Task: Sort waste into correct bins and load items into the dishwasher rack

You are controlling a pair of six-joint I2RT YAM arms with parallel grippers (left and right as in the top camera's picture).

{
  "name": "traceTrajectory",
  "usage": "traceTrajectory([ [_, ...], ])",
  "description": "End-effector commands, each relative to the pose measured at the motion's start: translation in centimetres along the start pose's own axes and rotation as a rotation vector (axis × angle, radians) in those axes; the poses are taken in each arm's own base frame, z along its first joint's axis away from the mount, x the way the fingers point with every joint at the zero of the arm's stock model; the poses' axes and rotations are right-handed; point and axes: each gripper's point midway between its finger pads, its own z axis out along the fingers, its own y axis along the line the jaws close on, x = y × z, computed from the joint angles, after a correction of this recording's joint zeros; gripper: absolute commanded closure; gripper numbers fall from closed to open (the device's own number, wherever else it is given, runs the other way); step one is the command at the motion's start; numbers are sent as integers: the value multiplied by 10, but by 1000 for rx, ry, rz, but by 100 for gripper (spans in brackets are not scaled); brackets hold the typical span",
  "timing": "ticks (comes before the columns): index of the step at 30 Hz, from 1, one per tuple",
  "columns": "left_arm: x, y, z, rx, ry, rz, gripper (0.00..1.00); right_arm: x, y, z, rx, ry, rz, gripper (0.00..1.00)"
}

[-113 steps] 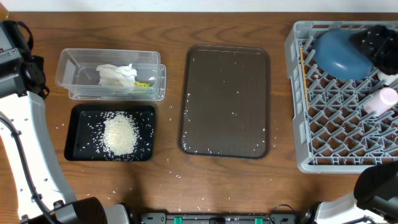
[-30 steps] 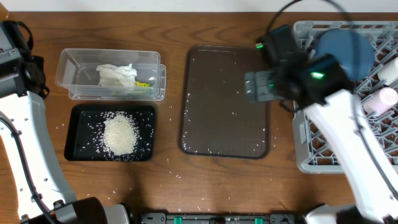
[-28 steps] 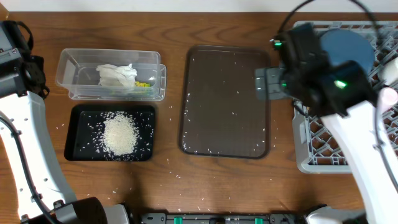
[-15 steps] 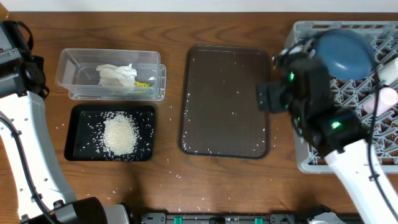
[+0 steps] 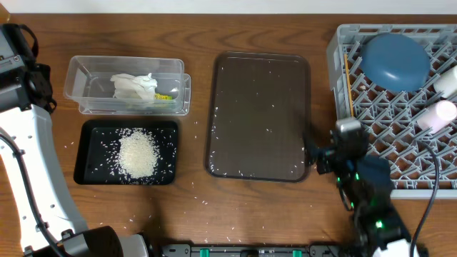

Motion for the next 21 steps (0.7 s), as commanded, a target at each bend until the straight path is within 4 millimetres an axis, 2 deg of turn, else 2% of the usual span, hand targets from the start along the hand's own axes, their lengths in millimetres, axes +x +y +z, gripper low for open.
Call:
traceTrajectory([
  [1, -3, 2, 0, -10, -11, 5, 10, 6, -8, -11, 18, -91, -4, 1],
  [8, -3, 2, 0, -10, -11, 5, 10, 19, -18, -23, 29, -186, 3, 1],
  [21, -3, 2, 0, -10, -11, 5, 10, 17, -39, -43, 116, -256, 11, 1],
])
